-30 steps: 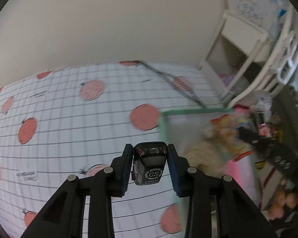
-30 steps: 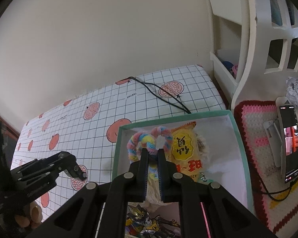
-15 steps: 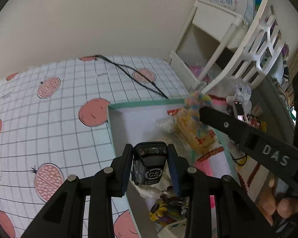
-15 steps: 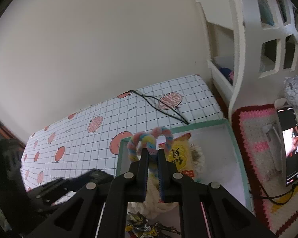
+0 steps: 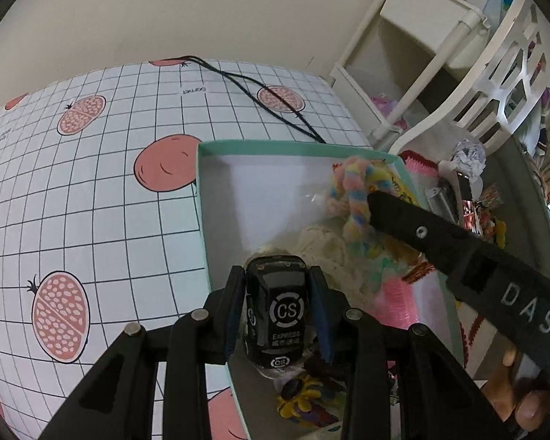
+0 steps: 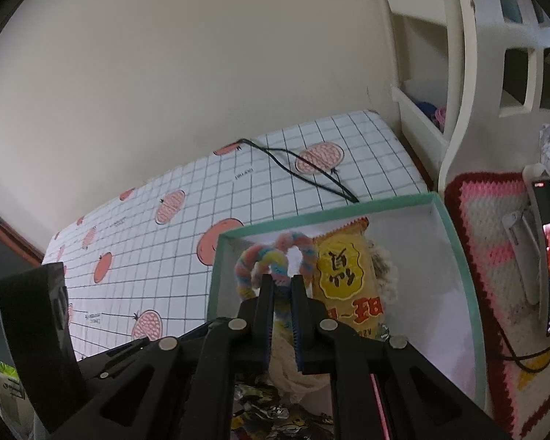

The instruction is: Organize objects

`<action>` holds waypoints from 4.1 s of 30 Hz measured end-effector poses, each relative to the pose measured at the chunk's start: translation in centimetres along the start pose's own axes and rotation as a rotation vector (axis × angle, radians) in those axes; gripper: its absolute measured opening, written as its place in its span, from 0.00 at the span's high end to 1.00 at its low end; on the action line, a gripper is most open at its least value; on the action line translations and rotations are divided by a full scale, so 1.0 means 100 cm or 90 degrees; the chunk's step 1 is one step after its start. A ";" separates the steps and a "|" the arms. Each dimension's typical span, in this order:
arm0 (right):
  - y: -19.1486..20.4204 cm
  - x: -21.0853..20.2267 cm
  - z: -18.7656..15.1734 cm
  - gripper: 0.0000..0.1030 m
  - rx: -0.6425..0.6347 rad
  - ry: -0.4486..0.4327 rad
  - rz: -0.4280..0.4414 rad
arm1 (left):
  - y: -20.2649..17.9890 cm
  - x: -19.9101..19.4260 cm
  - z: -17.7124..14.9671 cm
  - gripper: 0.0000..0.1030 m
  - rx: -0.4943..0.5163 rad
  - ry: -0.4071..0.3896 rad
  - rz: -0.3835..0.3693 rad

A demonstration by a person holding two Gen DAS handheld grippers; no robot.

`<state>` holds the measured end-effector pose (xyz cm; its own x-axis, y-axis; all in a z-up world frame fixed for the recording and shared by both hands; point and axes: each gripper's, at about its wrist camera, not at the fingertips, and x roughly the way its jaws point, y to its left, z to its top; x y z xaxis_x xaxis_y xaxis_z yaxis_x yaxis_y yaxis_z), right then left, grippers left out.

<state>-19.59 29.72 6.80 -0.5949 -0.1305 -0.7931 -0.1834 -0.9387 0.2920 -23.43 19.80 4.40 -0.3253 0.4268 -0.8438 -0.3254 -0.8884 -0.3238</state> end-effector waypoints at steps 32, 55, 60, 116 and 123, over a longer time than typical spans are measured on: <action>0.013 -0.014 0.004 0.74 -0.032 0.001 -0.014 | 0.014 -0.045 0.016 0.39 -0.009 -0.030 0.011; 0.022 -0.015 0.003 0.18 -0.073 -0.009 -0.035 | 0.077 -0.062 0.007 0.00 -0.120 -0.105 0.169; 0.023 -0.016 0.002 0.00 -0.072 -0.012 -0.033 | 0.085 -0.068 0.004 0.00 -0.138 -0.117 0.185; 0.050 -0.139 -0.218 0.00 -0.117 0.013 -0.044 | 0.071 -0.176 -0.237 0.00 -0.121 -0.108 0.211; 0.037 -0.124 -0.237 0.00 -0.094 0.048 -0.049 | 0.078 -0.163 -0.251 0.00 -0.130 -0.073 0.210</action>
<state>5.67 20.31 5.03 -0.5223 -0.0748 -0.8495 -0.1065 -0.9826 0.1520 1.58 1.65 4.89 -0.4830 0.1184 -0.8676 -0.0070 -0.9913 -0.1314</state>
